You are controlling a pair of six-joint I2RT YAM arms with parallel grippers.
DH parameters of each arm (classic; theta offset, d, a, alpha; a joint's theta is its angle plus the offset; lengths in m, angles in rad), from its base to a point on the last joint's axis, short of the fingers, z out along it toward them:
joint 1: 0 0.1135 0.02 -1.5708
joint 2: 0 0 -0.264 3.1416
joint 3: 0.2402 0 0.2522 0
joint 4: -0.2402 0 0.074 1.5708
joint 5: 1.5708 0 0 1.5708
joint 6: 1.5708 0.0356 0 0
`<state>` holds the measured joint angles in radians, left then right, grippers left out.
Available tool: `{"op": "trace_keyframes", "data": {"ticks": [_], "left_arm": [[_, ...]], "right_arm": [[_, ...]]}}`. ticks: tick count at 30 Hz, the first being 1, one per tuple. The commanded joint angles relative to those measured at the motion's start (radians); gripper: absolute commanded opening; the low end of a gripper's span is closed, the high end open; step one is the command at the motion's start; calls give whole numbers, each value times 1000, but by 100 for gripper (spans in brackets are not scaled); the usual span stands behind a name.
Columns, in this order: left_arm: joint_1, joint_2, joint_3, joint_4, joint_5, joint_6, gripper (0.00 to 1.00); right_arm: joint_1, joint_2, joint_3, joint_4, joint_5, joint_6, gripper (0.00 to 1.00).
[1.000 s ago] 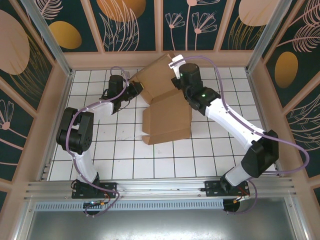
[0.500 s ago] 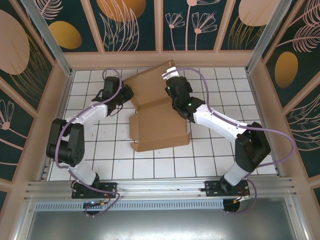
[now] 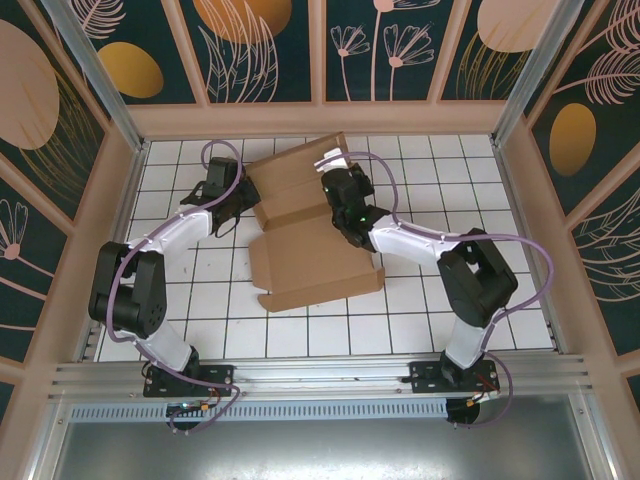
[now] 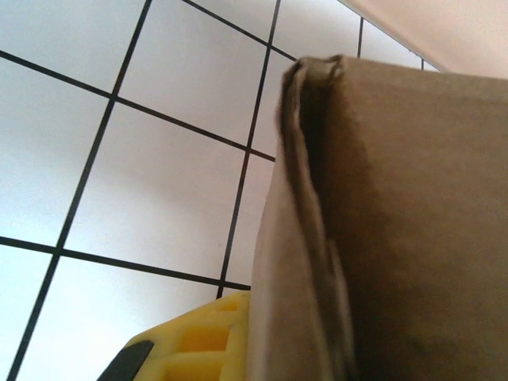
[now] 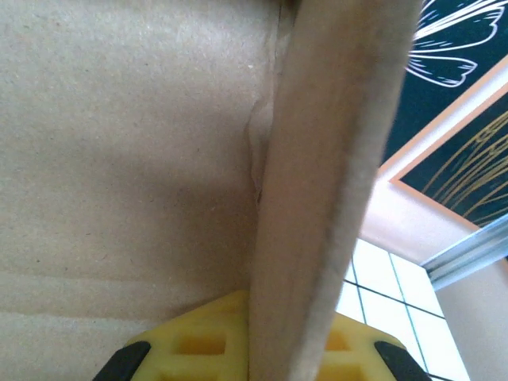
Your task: Fold the paper box
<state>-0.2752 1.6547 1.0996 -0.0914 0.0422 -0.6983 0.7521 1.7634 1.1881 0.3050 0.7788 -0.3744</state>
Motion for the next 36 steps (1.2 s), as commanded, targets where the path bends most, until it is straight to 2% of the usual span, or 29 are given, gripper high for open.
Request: {"op": "trace_keyframes", "data": {"ticks": [1, 10, 14, 18, 22, 27, 32, 36], "left_arm": [[-17, -40, 61, 46, 52, 7, 0], [-17, -40, 74, 9, -24, -3, 0], [-17, -31, 90, -8, -37, 0, 0], [-16, -25, 103, -16, -31, 4, 0], [-17, -27, 105, -22, -35, 8, 0], [-17, -30, 106, -32, -37, 14, 0], [-16, -30, 106, -34, -31, 20, 0], [-16, -29, 108, -34, -26, 23, 0]], "right_arm": [[-6, -53, -6, -79, -129, 118, 6], [-3, -154, 5, -110, -198, 147, 46], [-2, -208, 4, -127, -234, 169, 68], [-3, -252, 2, -145, -257, 192, 80], [-17, -313, -4, -151, -317, 226, 83], [-62, -369, -14, -154, -402, 270, 81], [-92, -363, -1, -162, -409, 254, 77], [-94, -302, 46, -178, -363, 213, 74]]}}
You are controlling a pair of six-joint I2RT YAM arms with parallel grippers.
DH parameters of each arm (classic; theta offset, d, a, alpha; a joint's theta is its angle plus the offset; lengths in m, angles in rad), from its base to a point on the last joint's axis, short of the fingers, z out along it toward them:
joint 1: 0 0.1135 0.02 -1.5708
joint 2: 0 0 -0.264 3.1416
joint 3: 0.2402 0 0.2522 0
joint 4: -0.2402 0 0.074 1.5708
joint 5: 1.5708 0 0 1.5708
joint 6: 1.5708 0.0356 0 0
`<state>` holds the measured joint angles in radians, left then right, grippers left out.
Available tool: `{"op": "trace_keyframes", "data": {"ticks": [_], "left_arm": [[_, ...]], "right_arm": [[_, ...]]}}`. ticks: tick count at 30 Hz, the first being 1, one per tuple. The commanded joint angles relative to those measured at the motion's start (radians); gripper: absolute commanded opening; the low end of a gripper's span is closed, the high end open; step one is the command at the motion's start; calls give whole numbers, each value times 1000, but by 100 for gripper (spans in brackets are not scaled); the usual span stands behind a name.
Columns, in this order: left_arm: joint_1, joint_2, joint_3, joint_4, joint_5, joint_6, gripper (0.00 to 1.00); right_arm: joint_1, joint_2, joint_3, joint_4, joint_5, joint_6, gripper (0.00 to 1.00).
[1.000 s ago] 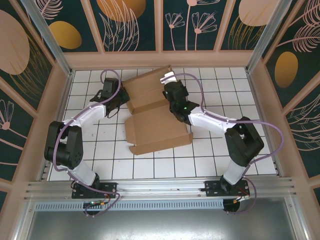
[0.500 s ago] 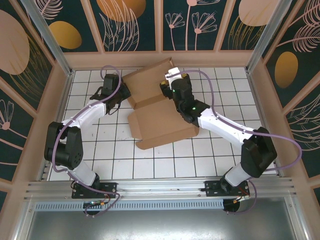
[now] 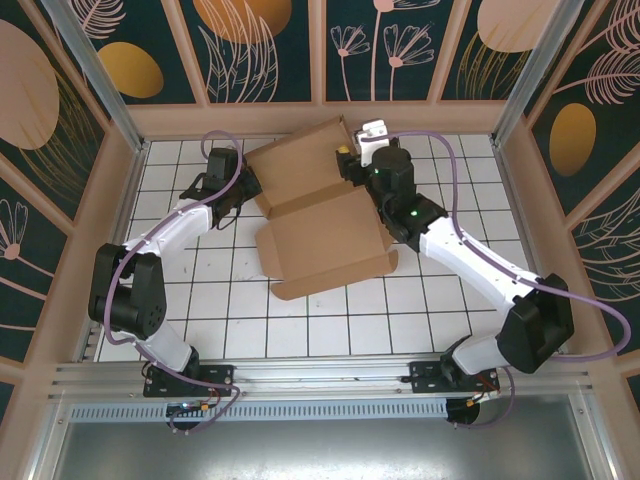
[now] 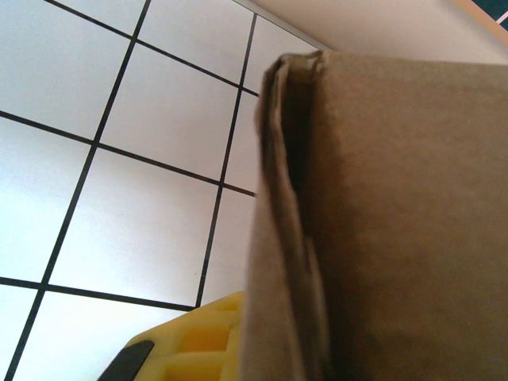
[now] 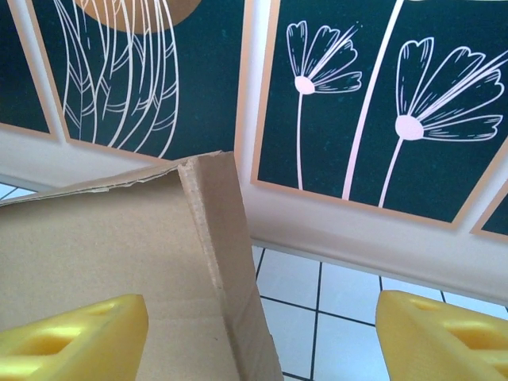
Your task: Fold the paper box
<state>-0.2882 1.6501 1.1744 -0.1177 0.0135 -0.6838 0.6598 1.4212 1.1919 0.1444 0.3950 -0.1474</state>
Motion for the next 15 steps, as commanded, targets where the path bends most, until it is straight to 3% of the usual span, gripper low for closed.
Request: {"op": "trace_keyframes", "data": {"ticks": [1, 11, 15], "left_arm": [[-4, -23, 34, -8, 5, 10, 0], [-5, -21, 28, -9, 17, 19, 0], [-5, -21, 28, -13, 13, 22, 0]], "right_arm": [[-3, 61, 65, -29, 33, -24, 73], [19, 273, 225, -17, 209, -158, 42], [51, 342, 259, 35, 319, -262, 13]]}}
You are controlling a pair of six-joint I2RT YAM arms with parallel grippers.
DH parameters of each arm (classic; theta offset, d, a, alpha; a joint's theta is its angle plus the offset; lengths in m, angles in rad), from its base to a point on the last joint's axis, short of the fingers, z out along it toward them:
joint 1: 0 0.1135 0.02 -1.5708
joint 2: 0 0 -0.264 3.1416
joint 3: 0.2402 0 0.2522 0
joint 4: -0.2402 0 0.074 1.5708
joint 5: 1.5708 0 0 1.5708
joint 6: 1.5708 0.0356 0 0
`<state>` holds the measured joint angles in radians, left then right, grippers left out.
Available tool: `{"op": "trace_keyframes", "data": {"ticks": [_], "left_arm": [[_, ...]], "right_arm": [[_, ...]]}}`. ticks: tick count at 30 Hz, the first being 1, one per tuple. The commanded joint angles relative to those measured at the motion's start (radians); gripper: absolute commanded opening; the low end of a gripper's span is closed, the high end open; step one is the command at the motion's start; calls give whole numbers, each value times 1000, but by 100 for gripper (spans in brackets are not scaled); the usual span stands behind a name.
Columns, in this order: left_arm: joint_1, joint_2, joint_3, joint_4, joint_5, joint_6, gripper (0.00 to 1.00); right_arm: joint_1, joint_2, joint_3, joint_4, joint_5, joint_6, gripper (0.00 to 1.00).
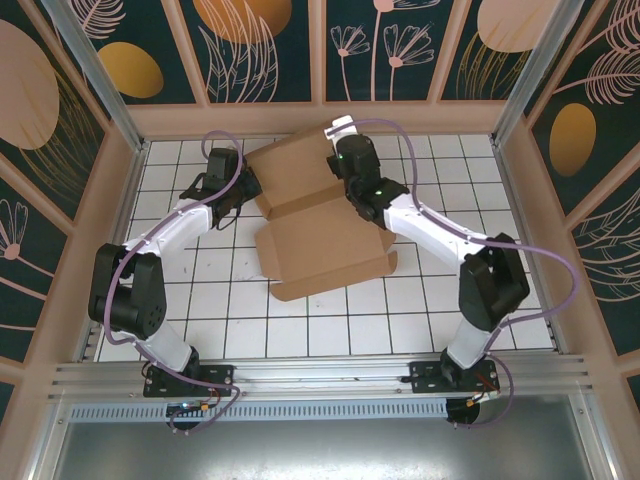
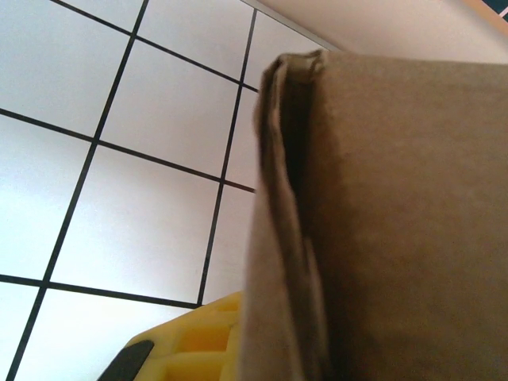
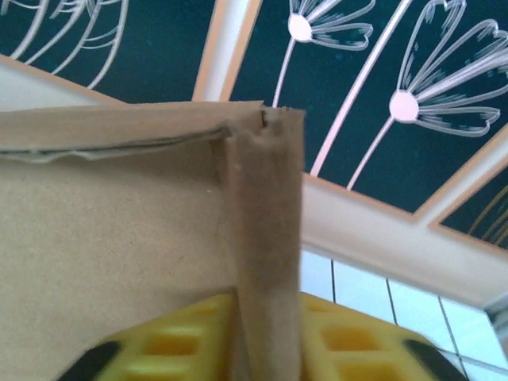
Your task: Fold the paper box
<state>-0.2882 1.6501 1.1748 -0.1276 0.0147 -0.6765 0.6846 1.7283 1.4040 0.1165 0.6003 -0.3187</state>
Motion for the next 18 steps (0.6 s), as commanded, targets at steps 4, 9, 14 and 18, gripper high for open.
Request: {"op": "trace_keyframes", "data": {"ticks": [4, 9, 14, 18], "left_arm": [[-5, -22, 29, -3, 14, 20, 0], [-4, -24, 29, -9, 5, 22, 0], [-5, -26, 24, 2, 14, 30, 0], [-4, -9, 46, -13, 4, 70, 0]], "right_arm": [[48, 86, 65, 91, 189, -163, 0], [57, 101, 58, 117, 254, -186, 0], [55, 38, 55, 28, 118, -70, 27], [47, -79, -2, 6, -62, 49, 81]]}}
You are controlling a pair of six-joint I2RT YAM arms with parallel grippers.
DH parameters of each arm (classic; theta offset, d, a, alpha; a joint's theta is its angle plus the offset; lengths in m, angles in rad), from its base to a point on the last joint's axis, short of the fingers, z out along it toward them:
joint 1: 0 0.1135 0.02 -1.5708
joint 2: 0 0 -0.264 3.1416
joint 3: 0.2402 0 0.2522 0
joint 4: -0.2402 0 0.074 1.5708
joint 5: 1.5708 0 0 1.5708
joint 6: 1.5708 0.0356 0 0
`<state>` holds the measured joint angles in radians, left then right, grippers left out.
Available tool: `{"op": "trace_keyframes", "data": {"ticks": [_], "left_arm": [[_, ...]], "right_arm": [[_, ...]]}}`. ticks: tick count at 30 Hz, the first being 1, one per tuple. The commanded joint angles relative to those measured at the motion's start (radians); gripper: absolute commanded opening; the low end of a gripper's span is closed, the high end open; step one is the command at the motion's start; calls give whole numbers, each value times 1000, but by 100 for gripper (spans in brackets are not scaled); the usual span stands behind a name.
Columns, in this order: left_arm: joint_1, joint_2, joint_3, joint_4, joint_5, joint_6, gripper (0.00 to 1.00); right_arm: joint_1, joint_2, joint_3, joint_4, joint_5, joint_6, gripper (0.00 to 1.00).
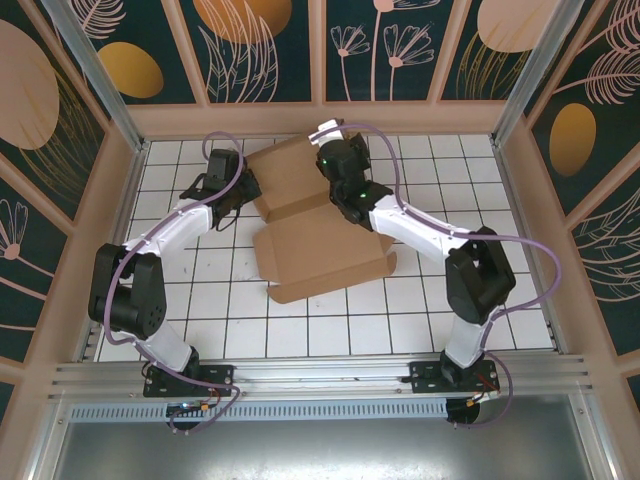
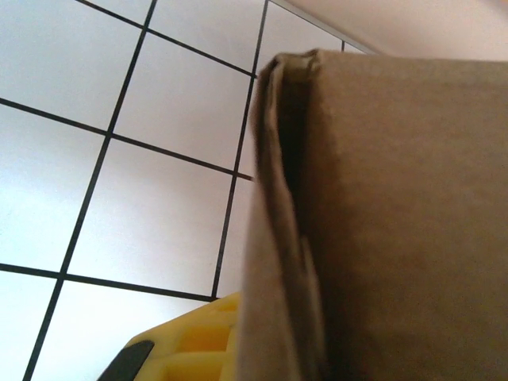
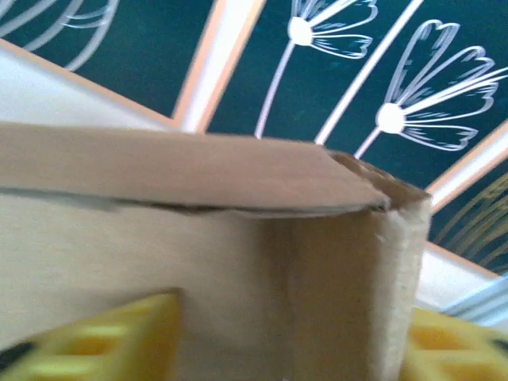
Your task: Fold the paper box
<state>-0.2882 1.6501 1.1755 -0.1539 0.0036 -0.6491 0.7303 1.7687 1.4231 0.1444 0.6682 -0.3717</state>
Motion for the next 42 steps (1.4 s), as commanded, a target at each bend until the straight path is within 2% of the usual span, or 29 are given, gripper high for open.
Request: {"op": "trace_keyframes", "data": {"ticks": [1, 5, 12, 17, 20, 23, 28, 31, 33, 36, 39, 42], "left_arm": [[-4, -2, 56, 3, 10, 58, 0], [-2, 44, 133, -79, 7, 135, 0], [-2, 200, 366, -294, -9, 265, 0], [-2, 325, 569, -480, -3, 384, 0], [-2, 417, 719, -644, 9, 474, 0], [-3, 505, 850, -806, -32, 529, 0], [-2, 632, 1025, -972, -43, 592, 0], [-2, 707, 1110, -1067, -59, 628, 0], [-3, 716, 1096, -1087, -66, 649, 0], [-2, 701, 1049, -1099, -58, 652, 0], [-2, 693, 1006, -1115, -69, 652, 0], [-3, 694, 981, -1118, -71, 656, 0]], "right_arm": [[-3, -155, -42, -22, -166, 128, 86], [-43, -297, -138, -30, -281, 238, 91], [-240, -497, -340, -14, -628, 444, 89], [-297, -520, -385, -44, -697, 441, 89], [-310, -501, -385, -70, -732, 438, 89], [-311, -469, -378, -86, -770, 425, 89], [-311, -408, -365, -62, -848, 389, 84], [-311, -350, -343, -46, -947, 331, 83], [-310, -300, -313, -54, -1036, 282, 82], [-307, -219, -244, -98, -1082, 237, 80], [-281, -137, -176, -154, -1082, 135, 79], [-227, -68, -147, -173, -1017, -38, 81]]}}
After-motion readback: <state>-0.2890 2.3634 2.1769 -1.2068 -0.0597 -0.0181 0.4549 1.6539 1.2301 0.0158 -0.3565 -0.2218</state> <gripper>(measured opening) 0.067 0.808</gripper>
